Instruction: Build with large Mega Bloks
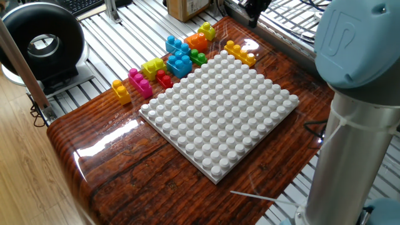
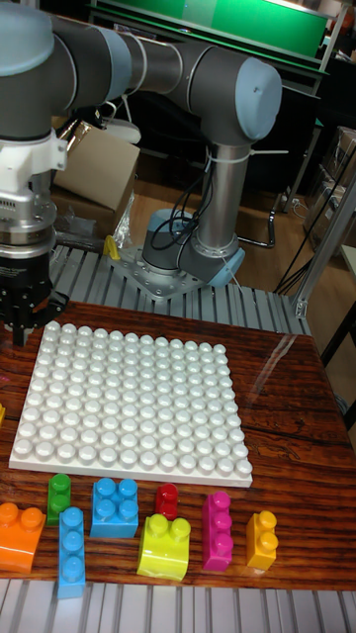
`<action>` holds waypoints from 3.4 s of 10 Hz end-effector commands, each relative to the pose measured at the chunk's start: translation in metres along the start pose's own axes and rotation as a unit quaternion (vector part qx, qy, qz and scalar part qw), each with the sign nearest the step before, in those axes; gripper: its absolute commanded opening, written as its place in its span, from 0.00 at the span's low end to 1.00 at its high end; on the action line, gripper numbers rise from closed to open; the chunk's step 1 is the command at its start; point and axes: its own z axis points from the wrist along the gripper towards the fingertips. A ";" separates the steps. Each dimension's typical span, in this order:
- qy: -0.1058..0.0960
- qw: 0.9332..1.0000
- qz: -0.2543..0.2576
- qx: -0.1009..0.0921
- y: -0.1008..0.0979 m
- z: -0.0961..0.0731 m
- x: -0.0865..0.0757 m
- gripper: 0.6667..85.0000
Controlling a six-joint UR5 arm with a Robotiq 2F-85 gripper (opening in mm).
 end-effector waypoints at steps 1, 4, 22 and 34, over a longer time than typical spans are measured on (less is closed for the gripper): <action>-0.004 1.000 -0.008 -0.007 0.003 -0.001 -0.002 0.00; -0.029 1.000 -0.001 -0.004 -0.017 0.042 -0.030 0.11; -0.067 0.992 -0.100 -0.039 -0.024 0.110 -0.055 0.74; -0.070 0.995 -0.061 -0.028 -0.032 0.133 -0.065 0.71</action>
